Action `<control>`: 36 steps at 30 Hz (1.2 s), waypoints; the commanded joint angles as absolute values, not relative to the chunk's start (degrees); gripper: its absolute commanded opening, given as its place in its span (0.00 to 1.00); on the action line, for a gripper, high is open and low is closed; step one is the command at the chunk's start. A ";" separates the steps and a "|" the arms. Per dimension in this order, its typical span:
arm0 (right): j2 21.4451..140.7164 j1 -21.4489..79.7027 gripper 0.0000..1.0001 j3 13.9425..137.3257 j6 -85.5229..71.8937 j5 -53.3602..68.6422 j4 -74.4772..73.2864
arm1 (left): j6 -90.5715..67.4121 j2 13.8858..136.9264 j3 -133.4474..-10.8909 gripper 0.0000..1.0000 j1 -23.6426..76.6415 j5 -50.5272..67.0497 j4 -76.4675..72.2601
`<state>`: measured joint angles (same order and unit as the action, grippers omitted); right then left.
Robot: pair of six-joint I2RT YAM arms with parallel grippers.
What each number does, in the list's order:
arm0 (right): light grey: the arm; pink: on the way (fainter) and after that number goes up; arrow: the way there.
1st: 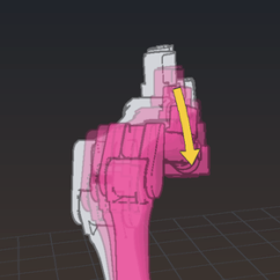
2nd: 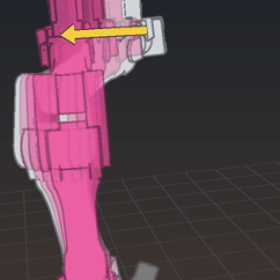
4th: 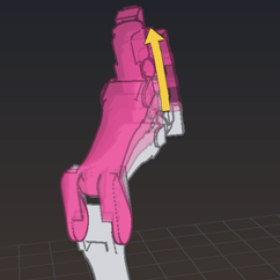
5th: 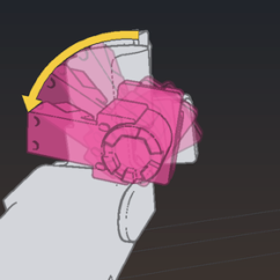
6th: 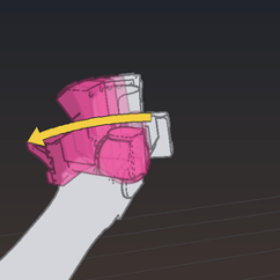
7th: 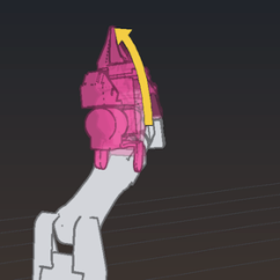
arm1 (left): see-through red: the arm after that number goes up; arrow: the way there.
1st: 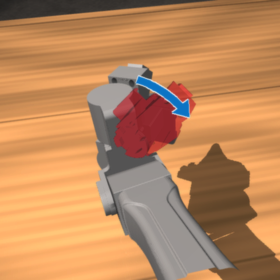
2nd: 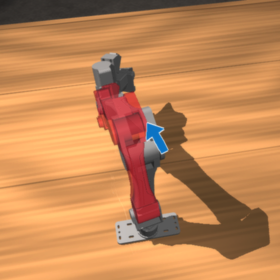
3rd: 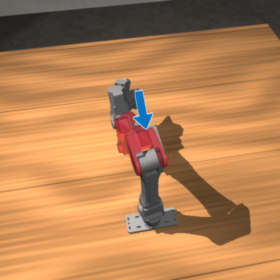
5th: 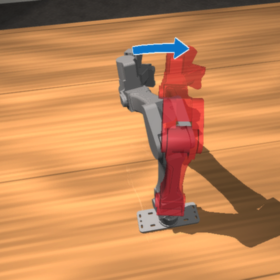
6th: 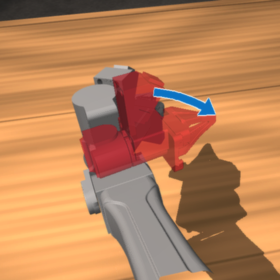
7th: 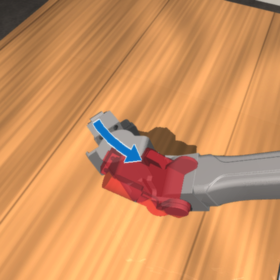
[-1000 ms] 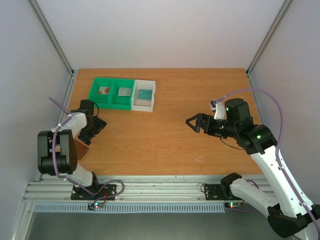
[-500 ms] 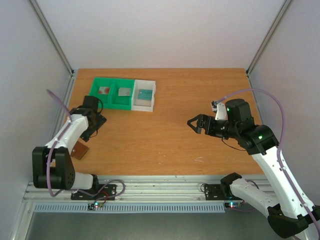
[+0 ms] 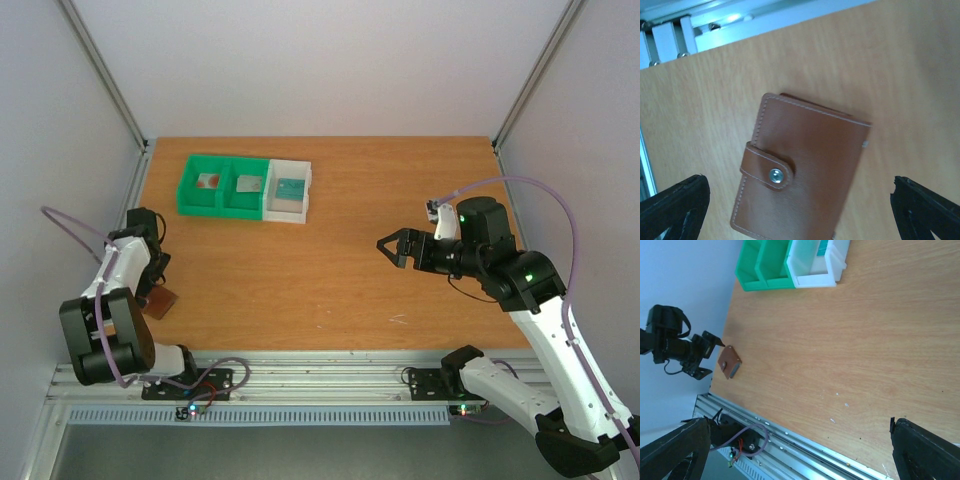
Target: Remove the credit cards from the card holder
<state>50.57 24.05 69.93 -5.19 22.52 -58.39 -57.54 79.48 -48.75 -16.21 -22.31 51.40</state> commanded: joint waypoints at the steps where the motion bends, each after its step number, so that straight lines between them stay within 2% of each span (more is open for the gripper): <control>1: 49.84 23.73 0.98 71.45 -4.22 22.27 -59.72 | -58.04 83.79 -47.62 0.99 -16.70 -21.32 47.88; 7: 50.19 23.73 0.99 71.19 -4.31 21.35 -60.09 | -56.86 88.60 -46.14 0.99 -16.70 -17.42 44.01; 17: 51.83 23.73 0.99 70.78 -5.14 21.35 -58.99 | -52.43 88.30 -45.27 0.99 -15.14 -10.85 40.38; 26: 51.39 23.73 0.98 69.98 -5.30 20.61 -58.93 | -51.78 91.38 -47.68 0.99 -4.69 -7.57 38.86; 32: 50.94 23.73 0.99 69.55 -5.01 19.70 -59.36 | -51.58 91.24 -49.83 0.99 1.60 -13.37 42.39; 36: 51.00 23.73 0.99 69.11 -5.09 19.82 -59.20 | -51.13 90.13 -49.47 0.98 3.26 -11.11 41.57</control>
<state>51.57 24.05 69.89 -5.08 20.45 -59.57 -51.75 90.63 -48.88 1.69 -12.97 42.65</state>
